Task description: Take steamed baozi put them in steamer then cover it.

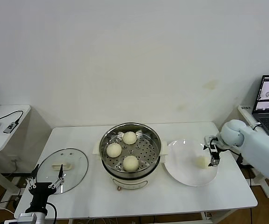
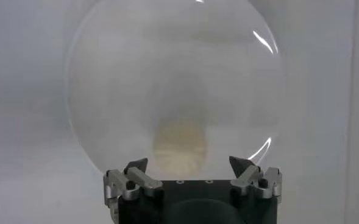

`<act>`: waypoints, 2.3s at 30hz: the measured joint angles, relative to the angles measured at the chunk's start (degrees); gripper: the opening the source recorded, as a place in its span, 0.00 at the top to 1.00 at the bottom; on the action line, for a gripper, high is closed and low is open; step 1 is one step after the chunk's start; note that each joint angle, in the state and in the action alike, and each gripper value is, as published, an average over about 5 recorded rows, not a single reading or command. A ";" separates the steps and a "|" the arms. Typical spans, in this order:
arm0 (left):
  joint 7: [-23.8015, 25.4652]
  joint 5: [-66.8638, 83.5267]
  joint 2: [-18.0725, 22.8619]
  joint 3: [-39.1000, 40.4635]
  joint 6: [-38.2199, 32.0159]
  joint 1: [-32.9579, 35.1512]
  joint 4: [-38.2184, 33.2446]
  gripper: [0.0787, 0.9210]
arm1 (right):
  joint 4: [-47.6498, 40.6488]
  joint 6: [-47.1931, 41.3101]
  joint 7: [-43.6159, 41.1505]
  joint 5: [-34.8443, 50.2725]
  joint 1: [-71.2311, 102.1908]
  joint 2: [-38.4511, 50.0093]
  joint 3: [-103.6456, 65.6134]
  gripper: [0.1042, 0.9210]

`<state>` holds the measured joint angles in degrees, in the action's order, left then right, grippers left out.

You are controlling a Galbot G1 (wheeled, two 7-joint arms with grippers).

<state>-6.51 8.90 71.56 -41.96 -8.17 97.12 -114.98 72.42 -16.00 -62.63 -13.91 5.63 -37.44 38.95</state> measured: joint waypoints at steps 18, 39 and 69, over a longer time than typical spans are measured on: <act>-0.02 -0.05 0.17 -0.08 0.01 -0.03 0.03 0.12 | -3.05 -0.57 0.13 -2.39 1.66 -2.85 -0.63 0.26; -0.06 -0.02 0.23 -0.07 -0.04 0.02 -0.01 0.12 | -2.75 -0.96 0.23 -2.08 1.65 -2.94 -1.06 0.53; -0.07 0.25 -0.16 1.00 0.34 -0.82 -0.48 0.12 | 14.29 -10.61 4.23 24.23 -34.67 -2.54 24.11 0.51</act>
<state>-6.59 9.15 71.41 -40.96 -7.83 96.30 -115.45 86.71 -26.62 -58.40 10.32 -29.04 -39.98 63.05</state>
